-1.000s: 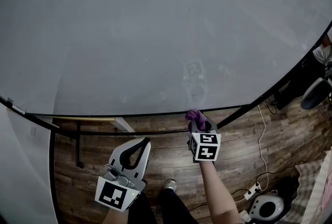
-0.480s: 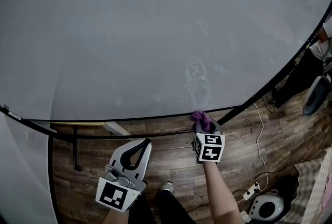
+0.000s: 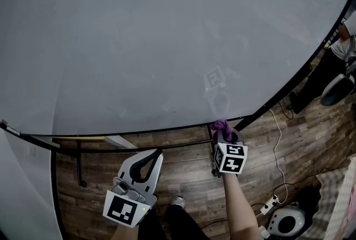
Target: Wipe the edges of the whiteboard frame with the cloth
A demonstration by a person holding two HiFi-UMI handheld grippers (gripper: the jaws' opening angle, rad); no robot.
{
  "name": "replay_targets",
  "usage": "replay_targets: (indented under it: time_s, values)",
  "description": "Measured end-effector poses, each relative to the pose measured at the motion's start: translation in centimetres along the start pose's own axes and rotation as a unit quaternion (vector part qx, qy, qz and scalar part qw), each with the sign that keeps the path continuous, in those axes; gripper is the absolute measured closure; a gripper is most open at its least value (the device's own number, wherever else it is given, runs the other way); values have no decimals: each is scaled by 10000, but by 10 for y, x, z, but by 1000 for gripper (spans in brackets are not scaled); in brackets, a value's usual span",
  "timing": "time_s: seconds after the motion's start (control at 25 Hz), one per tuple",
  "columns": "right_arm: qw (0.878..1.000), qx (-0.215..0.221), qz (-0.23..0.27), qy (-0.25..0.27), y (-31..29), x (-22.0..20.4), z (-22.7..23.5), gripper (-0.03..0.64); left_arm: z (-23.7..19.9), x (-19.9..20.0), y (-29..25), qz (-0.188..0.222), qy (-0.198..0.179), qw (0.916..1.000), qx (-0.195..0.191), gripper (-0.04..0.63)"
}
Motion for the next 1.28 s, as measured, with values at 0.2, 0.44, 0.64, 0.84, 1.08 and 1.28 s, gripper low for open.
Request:
replay_targets:
  time_s: [0.2, 0.44, 0.64, 0.84, 1.08, 1.28]
  values:
    - [9997, -204, 22, -148, 3, 1, 24, 540, 6, 0, -10, -48, -15, 10000, -46, 578]
    - [9990, -408, 27, -204, 4, 2, 46, 540, 7, 2, -18, -30, -27, 10000, -89, 578]
    - [9983, -526, 20, -233, 7, 2, 63, 540, 13, 2, -24, -32, -45, 9999, -132, 578]
    - [9979, -608, 39, -216, 10, 1, 77, 540, 21, 2, -30, -55, -73, 9998, -175, 578]
    - [9961, -813, 45, -339, 10, 1, 93, 540, 18, 1, -32, -49, -74, 9998, -169, 578]
    - [9935, -973, 57, -591, 14, 4, 119, 540, 19, 2, -34, -71, -70, 9998, -187, 578]
Point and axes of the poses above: the fingertips, and each gripper's own axes: y backward along the fingers, z to its right, x out of its top, the point moved 4 cm from there along y, backward along the fingers, and after that the axes turned 4 degrees about x, right-handed, at the moved point
